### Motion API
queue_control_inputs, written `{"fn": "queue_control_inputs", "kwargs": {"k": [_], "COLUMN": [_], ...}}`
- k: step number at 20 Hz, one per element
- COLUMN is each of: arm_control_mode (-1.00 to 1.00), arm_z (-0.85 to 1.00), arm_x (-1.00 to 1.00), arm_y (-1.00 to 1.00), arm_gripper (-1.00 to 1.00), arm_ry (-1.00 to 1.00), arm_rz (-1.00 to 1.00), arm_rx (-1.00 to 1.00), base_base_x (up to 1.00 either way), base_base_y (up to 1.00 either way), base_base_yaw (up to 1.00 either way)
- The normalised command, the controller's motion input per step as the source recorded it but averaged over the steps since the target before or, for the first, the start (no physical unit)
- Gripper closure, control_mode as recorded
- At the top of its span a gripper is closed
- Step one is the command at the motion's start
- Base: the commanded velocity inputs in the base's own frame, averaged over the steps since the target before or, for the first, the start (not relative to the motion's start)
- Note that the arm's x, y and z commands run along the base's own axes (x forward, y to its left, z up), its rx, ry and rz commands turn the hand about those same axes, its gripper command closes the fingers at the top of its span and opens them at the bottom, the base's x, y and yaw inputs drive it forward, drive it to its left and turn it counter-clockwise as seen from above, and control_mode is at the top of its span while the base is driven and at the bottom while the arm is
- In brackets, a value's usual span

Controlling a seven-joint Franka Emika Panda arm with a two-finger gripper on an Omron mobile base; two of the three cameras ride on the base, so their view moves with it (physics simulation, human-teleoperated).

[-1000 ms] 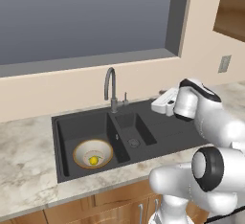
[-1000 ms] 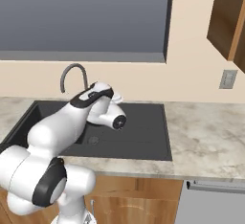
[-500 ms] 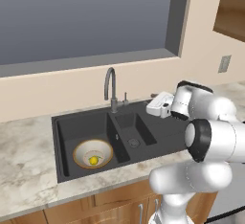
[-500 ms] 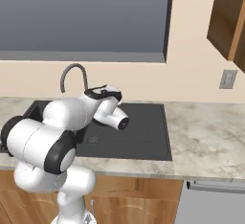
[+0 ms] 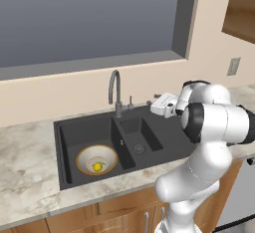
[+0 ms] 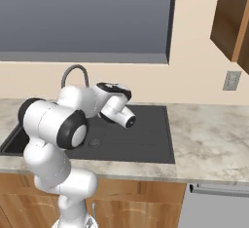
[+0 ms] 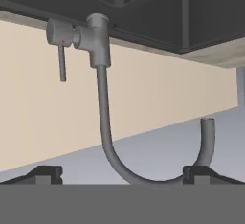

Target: Pick the lemon from the cabinet and place it in the bowl. Then pick the bowl and place it in the sink. Then turn on the sink facuet.

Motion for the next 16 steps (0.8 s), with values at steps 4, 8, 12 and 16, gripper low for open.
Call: {"fn": "queue_control_inputs", "kwargs": {"k": [4, 8, 12, 16], "arm_control_mode": [-1.00, -1.00, -1.00, -1.00], "arm_z": [-0.18, -0.20, -0.28, -0.23], "arm_x": [0.37, 0.30, 0.32, 0.37], "arm_y": [0.18, 0.32, 0.23, 0.11], "arm_gripper": [-1.00, -1.00, -1.00, -1.00], "arm_ry": [0.00, 0.00, 0.00, 0.00], "arm_rz": [0.01, 0.01, 0.00, 0.00], "arm_rx": [0.00, 0.00, 0.00, 0.00], "base_base_x": [0.00, 0.00, 0.00, 0.00], "base_base_y": [0.00, 0.00, 0.00, 0.00], "base_base_yaw": [0.00, 0.00, 0.00, 0.00]}}
